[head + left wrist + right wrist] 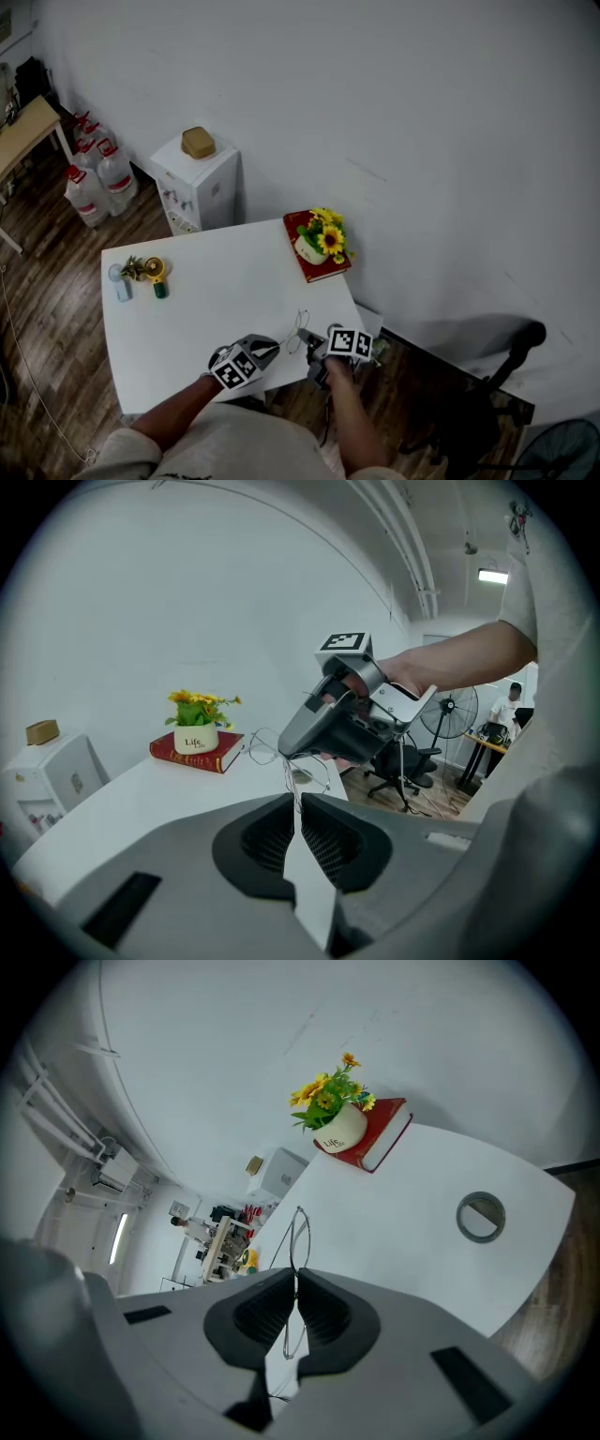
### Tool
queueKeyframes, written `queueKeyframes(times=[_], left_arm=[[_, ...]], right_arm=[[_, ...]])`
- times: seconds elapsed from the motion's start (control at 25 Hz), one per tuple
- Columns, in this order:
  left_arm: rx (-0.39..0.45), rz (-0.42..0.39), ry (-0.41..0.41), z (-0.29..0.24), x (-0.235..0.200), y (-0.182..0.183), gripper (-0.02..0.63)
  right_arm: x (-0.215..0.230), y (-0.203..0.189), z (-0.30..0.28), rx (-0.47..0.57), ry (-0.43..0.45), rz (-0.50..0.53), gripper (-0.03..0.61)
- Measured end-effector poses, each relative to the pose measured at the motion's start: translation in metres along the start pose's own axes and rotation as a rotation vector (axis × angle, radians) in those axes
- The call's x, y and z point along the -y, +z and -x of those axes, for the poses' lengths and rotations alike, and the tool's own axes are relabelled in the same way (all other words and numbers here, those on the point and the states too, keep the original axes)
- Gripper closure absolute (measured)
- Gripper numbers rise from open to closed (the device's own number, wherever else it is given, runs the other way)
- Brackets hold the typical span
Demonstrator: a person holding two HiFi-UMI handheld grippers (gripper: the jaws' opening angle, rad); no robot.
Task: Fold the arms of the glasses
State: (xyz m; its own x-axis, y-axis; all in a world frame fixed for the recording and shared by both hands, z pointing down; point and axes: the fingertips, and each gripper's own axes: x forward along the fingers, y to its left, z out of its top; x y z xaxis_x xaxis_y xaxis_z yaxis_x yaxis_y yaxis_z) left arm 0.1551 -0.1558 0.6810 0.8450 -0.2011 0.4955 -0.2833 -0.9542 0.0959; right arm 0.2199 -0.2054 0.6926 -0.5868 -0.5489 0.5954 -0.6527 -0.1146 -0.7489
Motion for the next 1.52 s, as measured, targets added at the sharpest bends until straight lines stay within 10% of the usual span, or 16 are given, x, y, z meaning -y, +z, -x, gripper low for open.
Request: queueKeyframes(times=[0.84, 1.52], left_arm=[[-0.033, 0.061, -0.078, 0.011, 0.014, -0.018, 0.535], [0.083, 0.293, 0.365, 0.129, -0.125, -0.040, 0.548]], right_arm=[[-0.015, -0.002, -0.005, 0.030, 0.024, 0.055, 0.561], [-0.042, -0.022, -0.037, 0.062, -0.033, 0.382, 0.561]])
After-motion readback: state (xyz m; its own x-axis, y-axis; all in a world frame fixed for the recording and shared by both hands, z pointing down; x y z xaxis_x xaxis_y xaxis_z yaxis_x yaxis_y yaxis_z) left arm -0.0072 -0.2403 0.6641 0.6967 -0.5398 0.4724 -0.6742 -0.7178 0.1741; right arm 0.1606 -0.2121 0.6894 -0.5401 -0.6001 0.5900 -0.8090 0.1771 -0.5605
